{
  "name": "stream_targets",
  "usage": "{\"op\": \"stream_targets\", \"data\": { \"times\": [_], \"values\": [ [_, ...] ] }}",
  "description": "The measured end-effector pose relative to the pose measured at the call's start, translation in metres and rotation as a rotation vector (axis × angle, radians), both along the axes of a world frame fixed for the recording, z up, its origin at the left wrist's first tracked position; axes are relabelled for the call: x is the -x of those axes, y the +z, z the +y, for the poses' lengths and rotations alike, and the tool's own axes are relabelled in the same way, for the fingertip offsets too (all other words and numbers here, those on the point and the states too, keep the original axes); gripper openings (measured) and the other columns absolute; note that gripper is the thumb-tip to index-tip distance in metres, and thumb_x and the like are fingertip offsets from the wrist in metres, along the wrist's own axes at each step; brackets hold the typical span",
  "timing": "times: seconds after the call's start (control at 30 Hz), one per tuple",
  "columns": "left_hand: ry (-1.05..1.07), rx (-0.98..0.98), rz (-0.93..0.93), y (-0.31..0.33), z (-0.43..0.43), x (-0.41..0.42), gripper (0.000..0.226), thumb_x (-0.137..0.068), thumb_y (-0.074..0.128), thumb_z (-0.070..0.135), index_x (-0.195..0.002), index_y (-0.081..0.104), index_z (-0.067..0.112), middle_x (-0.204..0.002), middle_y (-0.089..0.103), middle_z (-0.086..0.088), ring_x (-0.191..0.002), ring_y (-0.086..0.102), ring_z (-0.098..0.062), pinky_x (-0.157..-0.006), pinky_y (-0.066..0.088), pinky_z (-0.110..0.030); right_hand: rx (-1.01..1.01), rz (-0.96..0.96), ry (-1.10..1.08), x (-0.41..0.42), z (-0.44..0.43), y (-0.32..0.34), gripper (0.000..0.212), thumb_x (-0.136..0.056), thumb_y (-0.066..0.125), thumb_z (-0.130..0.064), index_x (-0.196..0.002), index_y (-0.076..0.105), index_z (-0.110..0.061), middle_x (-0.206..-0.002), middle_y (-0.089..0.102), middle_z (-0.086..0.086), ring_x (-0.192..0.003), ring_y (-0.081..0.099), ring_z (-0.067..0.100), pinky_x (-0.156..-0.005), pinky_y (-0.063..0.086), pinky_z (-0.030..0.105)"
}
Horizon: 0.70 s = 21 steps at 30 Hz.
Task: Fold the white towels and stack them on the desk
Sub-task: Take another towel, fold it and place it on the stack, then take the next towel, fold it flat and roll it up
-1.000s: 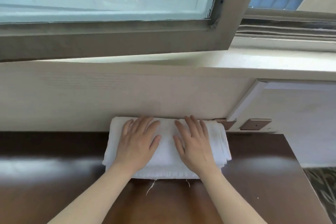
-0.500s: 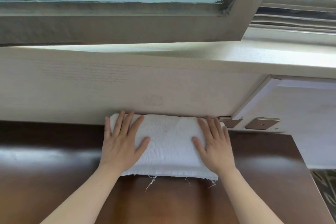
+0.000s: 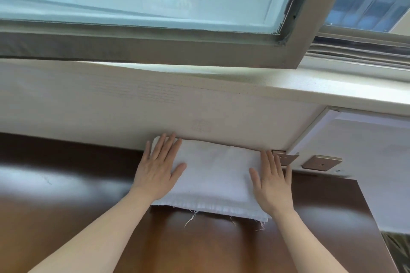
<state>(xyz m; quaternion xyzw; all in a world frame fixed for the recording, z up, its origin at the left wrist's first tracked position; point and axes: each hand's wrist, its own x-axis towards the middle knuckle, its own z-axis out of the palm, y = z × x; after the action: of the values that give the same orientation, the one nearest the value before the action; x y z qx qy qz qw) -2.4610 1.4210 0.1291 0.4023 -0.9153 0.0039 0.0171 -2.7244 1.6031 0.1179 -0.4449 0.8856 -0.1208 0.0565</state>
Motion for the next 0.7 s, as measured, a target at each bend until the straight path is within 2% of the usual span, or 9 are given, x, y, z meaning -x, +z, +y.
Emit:
{"op": "stream_targets", "data": {
  "times": [0.07, 0.17, 0.23, 0.33, 0.4, 0.53, 0.57, 0.63, 0.7],
  "values": [
    [0.064, -0.022, 0.016, 0.009, -0.001, -0.029, 0.078, -0.099, 0.005, 0.061, -0.153, 0.029, 0.01, -0.16, 0.03, -0.007, -0.15, 0.021, -0.024, -0.117, 0.016, -0.047, 0.041, -0.03, -0.016, -0.015, -0.002, 0.019, 0.084, -0.089, -0.001, -0.067, -0.158, 0.002, -0.02, -0.166, 0.005, -0.001, -0.153, 0.0, 0.018, -0.122, -0.005, 0.049],
    [0.139, -0.038, 0.015, 0.025, 0.001, -0.099, 0.081, -0.099, 0.006, 0.062, -0.151, 0.035, 0.008, -0.157, 0.036, -0.009, -0.148, 0.027, -0.025, -0.117, 0.018, -0.043, 0.072, -0.032, 0.059, -0.06, -0.009, 0.047, 0.087, -0.088, -0.001, -0.068, -0.158, 0.007, -0.019, -0.166, 0.008, 0.001, -0.153, 0.002, 0.02, -0.122, -0.003, 0.049],
    [0.161, -0.032, 0.023, 0.034, 0.006, -0.152, 0.081, -0.099, 0.007, 0.062, -0.149, 0.04, 0.007, -0.155, 0.039, -0.01, -0.146, 0.031, -0.026, -0.116, 0.018, -0.042, 0.075, -0.018, 0.124, -0.103, -0.021, 0.061, 0.085, -0.089, 0.002, -0.068, -0.157, 0.016, -0.019, -0.164, 0.017, 0.003, -0.152, 0.008, 0.022, -0.122, 0.002, 0.049],
    [0.274, -0.04, 0.07, 0.051, 0.02, -0.25, 0.084, -0.098, 0.006, 0.063, -0.148, 0.042, 0.006, -0.154, 0.04, -0.012, -0.145, 0.034, -0.028, -0.115, 0.018, -0.041, 0.107, 0.002, 0.282, -0.2, -0.05, 0.079, 0.079, -0.092, 0.009, -0.067, -0.152, 0.031, -0.02, -0.154, 0.038, 0.005, -0.144, 0.028, 0.026, -0.119, 0.016, 0.05],
    [0.369, -0.063, 0.088, 0.067, 0.034, -0.316, 0.089, -0.095, -0.001, 0.067, -0.152, 0.035, 0.009, -0.158, 0.033, -0.009, -0.148, 0.027, -0.026, -0.119, 0.017, -0.039, 0.126, -0.005, 0.403, -0.273, -0.073, 0.091, 0.076, -0.093, 0.009, -0.067, -0.147, 0.038, -0.021, -0.146, 0.045, 0.003, -0.137, 0.037, 0.026, -0.115, 0.023, 0.05],
    [0.589, -0.085, 0.13, 0.089, 0.067, -0.465, 0.108, -0.075, -0.026, 0.076, -0.158, 0.013, 0.018, -0.164, 0.006, 0.0, -0.153, 0.007, -0.018, -0.122, 0.007, -0.036, 0.13, -0.048, 0.644, -0.437, -0.113, 0.107, 0.075, -0.093, 0.012, -0.067, -0.142, 0.045, -0.02, -0.144, 0.047, 0.004, -0.137, 0.039, 0.024, -0.113, 0.024, 0.051],
    [0.658, -0.116, 0.165, 0.093, 0.075, -0.507, 0.108, -0.074, -0.024, 0.078, -0.158, 0.01, 0.019, -0.165, 0.003, 0.002, -0.153, 0.005, -0.018, -0.123, 0.007, -0.036, 0.128, -0.045, 0.71, -0.481, -0.121, 0.11, 0.08, -0.092, 0.008, -0.069, -0.143, 0.045, -0.02, -0.146, 0.046, 0.004, -0.138, 0.037, 0.023, -0.113, 0.024, 0.051],
    [0.804, -0.224, 0.28, 0.104, 0.083, -0.579, 0.093, -0.086, -0.002, 0.075, -0.158, 0.008, 0.018, -0.166, 0.003, 0.0, -0.153, 0.004, -0.019, -0.124, 0.009, -0.039, 0.12, -0.059, 0.82, -0.557, -0.134, 0.114, 0.086, -0.09, 0.001, -0.072, -0.144, 0.044, -0.02, -0.148, 0.044, 0.004, -0.141, 0.035, 0.022, -0.113, 0.022, 0.049],
    [0.926, -0.253, 0.386, 0.12, 0.088, -0.646, 0.076, -0.097, 0.021, 0.06, -0.157, 0.015, 0.014, -0.166, 0.011, -0.008, -0.152, 0.009, -0.027, -0.122, 0.013, -0.047, 0.121, -0.092, 0.924, -0.63, -0.142, 0.12, 0.086, -0.088, 0.002, -0.073, -0.145, 0.04, -0.022, -0.151, 0.039, 0.002, -0.143, 0.03, 0.02, -0.114, 0.018, 0.046]
  ]
}}
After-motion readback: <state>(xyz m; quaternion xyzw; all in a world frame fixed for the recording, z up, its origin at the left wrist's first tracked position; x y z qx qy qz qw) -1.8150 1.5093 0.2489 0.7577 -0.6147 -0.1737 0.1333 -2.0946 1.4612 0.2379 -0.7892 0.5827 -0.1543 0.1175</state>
